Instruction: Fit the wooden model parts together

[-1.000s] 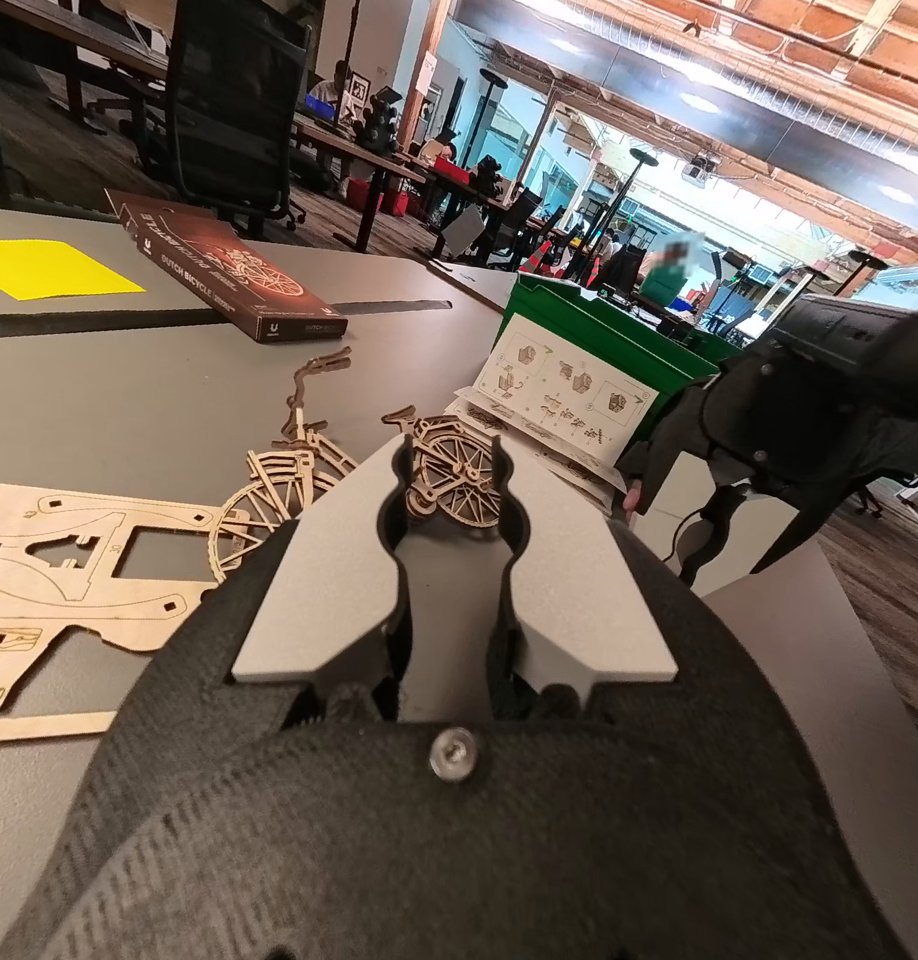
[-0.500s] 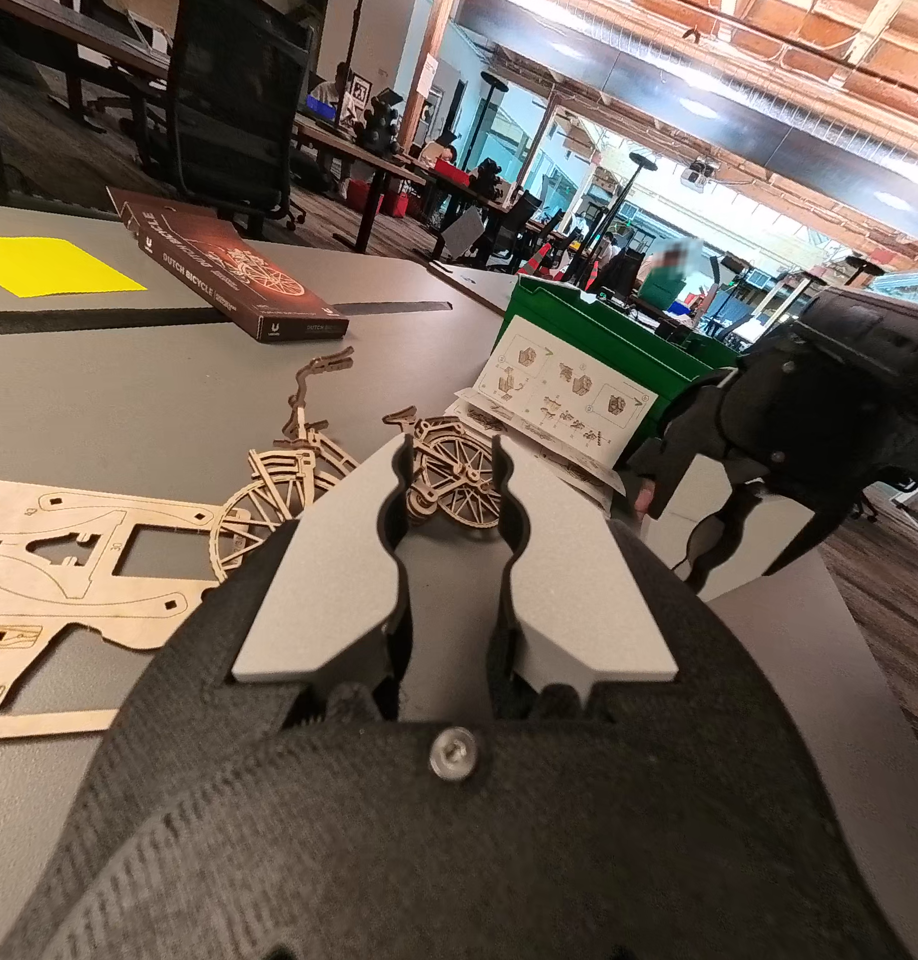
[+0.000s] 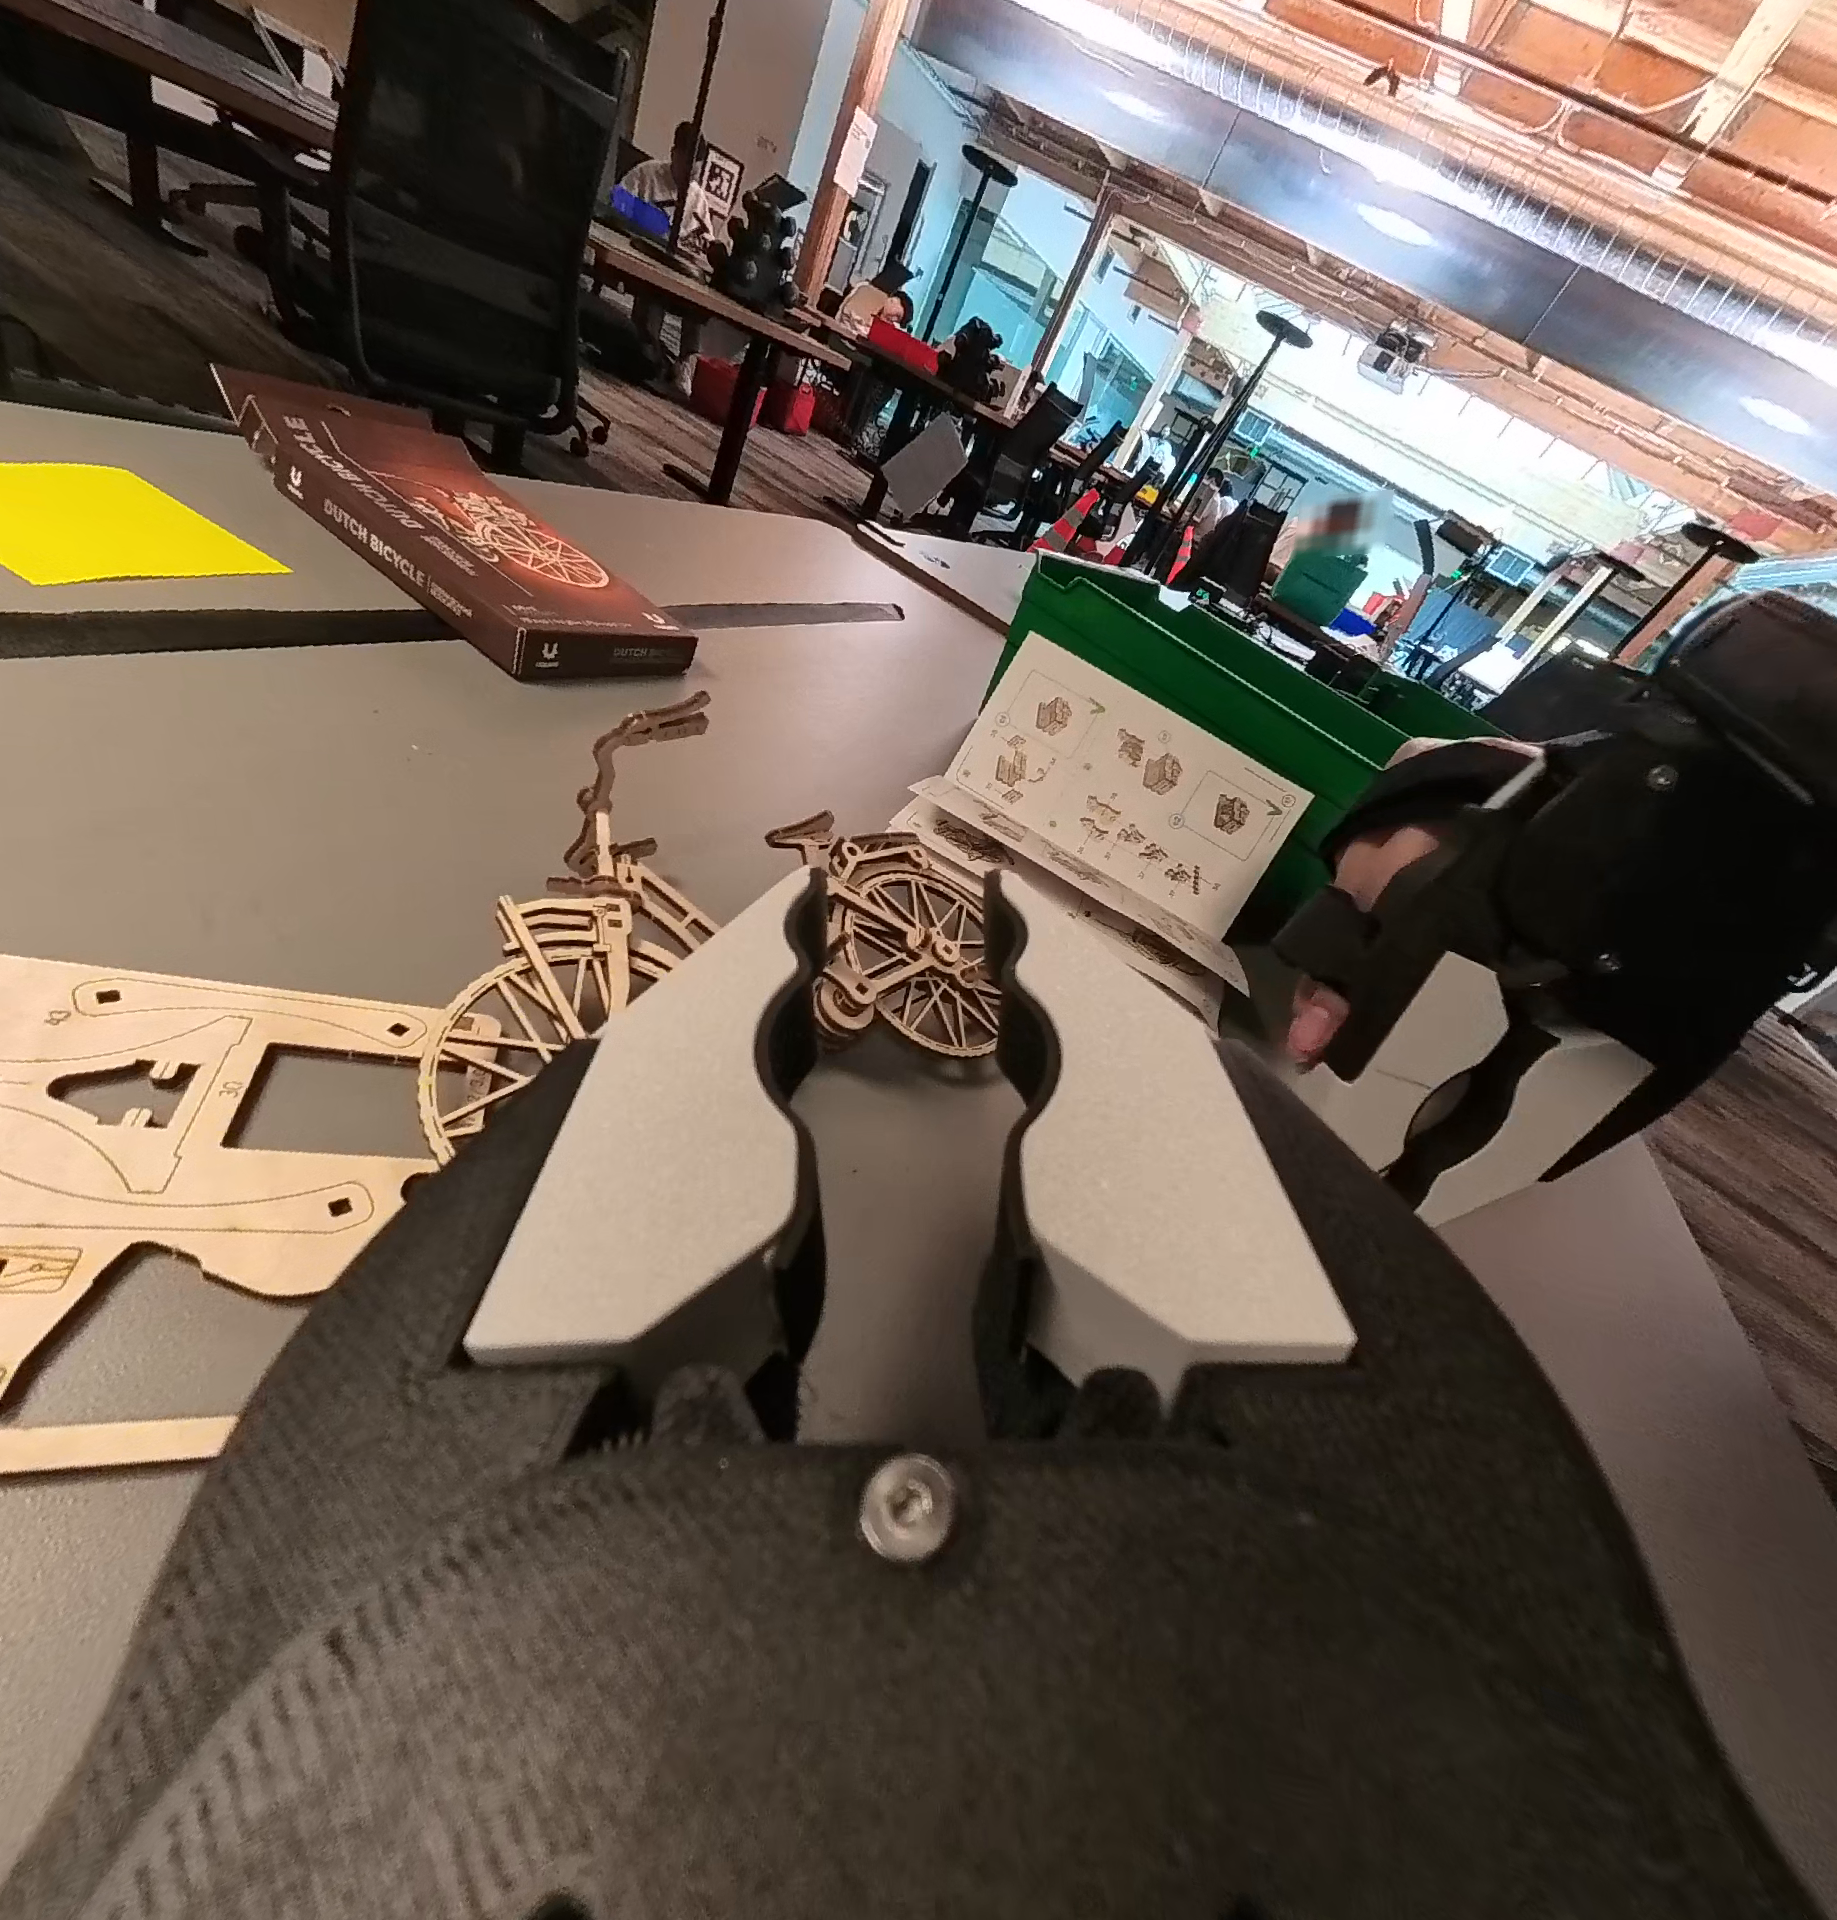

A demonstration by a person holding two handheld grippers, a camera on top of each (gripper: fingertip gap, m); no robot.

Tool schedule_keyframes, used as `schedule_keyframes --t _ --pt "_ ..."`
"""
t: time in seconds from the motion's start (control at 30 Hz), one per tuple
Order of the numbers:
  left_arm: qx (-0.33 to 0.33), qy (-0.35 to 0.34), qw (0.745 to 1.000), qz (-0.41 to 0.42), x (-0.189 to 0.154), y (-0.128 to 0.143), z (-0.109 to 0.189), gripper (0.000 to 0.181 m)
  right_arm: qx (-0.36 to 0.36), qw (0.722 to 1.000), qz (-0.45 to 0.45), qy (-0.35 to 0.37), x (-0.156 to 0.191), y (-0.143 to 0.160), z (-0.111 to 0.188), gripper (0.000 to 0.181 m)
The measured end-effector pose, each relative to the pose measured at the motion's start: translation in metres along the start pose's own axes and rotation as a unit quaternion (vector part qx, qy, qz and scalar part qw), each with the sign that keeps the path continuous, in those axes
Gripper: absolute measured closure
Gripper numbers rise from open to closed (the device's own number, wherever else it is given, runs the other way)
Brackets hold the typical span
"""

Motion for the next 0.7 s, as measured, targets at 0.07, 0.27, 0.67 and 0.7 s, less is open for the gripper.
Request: schedule_keyframes --t 0.07,0.27,0.67,0.7 --pt "0.0 0.0 1.0 0.001 0.0 0.0 0.0 0.153 0.001 1.0 0.002 -0.001 0.001 0.0 0.0 0.179" --pt "-0.001 0.001 1.0 0.005 0.001 0.0 0.0 0.153 0.004 1.0 0.008 0.001 0.002 -0.001 0.0 0.181" --pt "-0.003 0.003 1.0 0.01 0.002 0.0 0.0 0.153 -0.062 0.998 -0.024 -0.007 0.003 0.016 -0.002 0.181" --pt "-0.003 0.003 1.0 0.01 0.002 0.0 0.0 0.153 -0.063 0.998 -0.024 -0.006 0.003 0.016 -0.002 0.181"
Point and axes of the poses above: each gripper's, where its closed fingertips meet, z back along the fingers, y out of its underside, x = y × z across the jaws, the point moved 10 cm from there along z, back along the fingers, and after that the axes turned 7 degrees about x, right-handed, at the moved point
